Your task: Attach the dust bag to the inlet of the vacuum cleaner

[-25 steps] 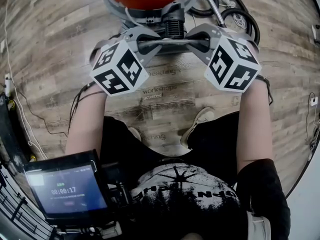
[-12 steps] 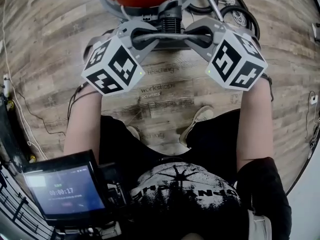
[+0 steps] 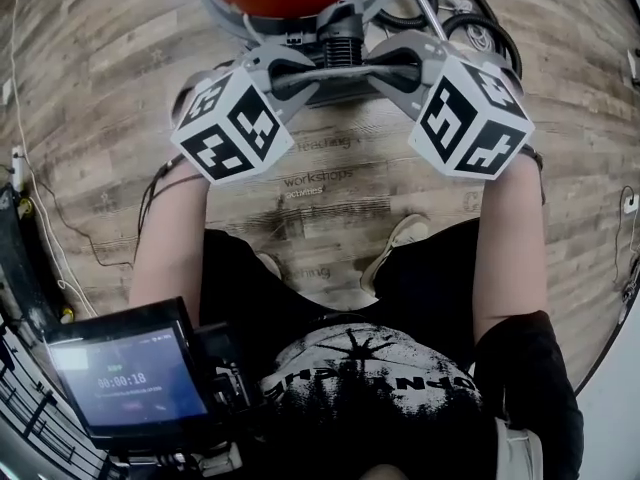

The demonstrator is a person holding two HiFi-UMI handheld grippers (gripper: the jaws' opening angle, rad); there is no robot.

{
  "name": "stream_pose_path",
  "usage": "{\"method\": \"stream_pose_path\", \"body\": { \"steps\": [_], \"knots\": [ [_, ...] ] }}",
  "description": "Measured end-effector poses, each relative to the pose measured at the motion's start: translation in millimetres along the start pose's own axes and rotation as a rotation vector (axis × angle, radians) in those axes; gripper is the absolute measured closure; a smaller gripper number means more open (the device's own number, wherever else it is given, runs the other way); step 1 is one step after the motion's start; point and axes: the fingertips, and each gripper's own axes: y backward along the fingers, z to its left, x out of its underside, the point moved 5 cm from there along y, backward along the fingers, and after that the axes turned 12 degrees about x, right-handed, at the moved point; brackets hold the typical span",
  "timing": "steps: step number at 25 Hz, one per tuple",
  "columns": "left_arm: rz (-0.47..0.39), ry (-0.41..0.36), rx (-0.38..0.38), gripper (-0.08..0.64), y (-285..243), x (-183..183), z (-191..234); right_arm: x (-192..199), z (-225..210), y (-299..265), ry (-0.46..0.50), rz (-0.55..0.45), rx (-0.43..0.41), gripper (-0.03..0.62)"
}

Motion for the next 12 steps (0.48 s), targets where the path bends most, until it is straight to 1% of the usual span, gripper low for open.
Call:
{"method": "stream_pose_path", "body": {
  "steps": [3,5,7,9,12],
  "knots": [
    [-0.007,0.034,0.013,0.523,1.5,0.6,-0.3,-0.7,-3.8,-1.3,-0.037,-0.01,-0.008,0.555],
    [-0.016,0.037,-0.003,0.525,7.0,-2.0,1.3,1.4,-5.6,-2.9,-0.067,-0.014,-0.016,0.558],
    [-0.044,0.038,-0.027,0.523,11.7,-5.6,1.8,5.6,-5.9,-3.5,-0.084,-0.013,-0.017,0.56],
    [-0.078,0.046,-0.044,0.521,14.0,-8.5,2.2,9.3,-6.7,-3.2,-0.092,-0.014,-0.011,0.557],
    [-0.094,0.044,-0.061,0.514,17.4,-8.1,2.2,8.3,-7.5,-3.1,-0.098,-0.025,-0.01,0.552]
  ]
}}
